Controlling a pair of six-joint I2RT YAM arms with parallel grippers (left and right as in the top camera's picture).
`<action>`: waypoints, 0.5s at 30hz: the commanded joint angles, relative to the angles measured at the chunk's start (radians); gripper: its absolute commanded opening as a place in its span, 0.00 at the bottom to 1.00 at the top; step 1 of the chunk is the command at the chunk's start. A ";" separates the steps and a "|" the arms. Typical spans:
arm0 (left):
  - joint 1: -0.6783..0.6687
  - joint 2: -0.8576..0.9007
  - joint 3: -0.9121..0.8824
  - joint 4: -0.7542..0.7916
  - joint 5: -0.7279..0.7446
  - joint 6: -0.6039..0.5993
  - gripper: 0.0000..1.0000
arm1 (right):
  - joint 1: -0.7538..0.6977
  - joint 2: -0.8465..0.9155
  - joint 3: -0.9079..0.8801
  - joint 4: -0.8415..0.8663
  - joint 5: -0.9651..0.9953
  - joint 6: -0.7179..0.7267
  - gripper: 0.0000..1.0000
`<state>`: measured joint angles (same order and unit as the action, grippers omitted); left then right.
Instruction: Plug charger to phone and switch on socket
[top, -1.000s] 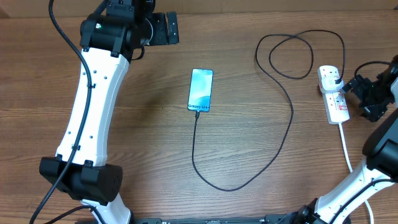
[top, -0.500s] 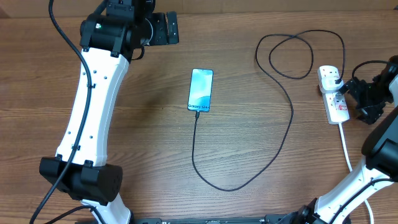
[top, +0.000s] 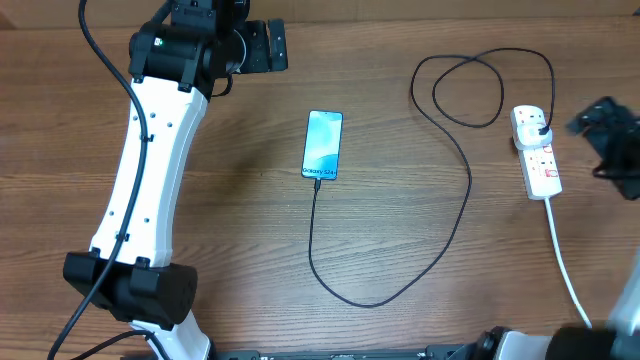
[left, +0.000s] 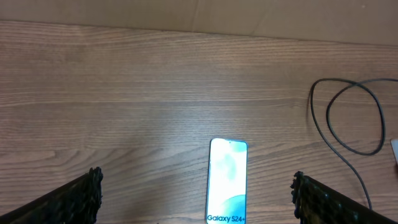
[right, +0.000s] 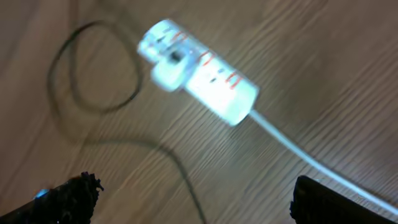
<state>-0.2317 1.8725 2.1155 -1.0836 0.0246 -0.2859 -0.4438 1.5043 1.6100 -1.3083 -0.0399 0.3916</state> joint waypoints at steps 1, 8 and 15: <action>-0.003 0.004 -0.002 0.003 -0.008 0.005 1.00 | 0.143 -0.183 -0.113 0.017 0.056 -0.001 1.00; -0.003 0.004 -0.002 0.003 -0.008 0.005 1.00 | 0.399 -0.507 -0.389 0.098 0.056 0.005 1.00; -0.003 0.004 -0.002 0.003 -0.008 0.005 1.00 | 0.489 -0.577 -0.444 0.040 -0.146 0.005 1.00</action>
<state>-0.2317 1.8725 2.1155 -1.0836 0.0246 -0.2859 0.0353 0.9295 1.1713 -1.2682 -0.1047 0.3927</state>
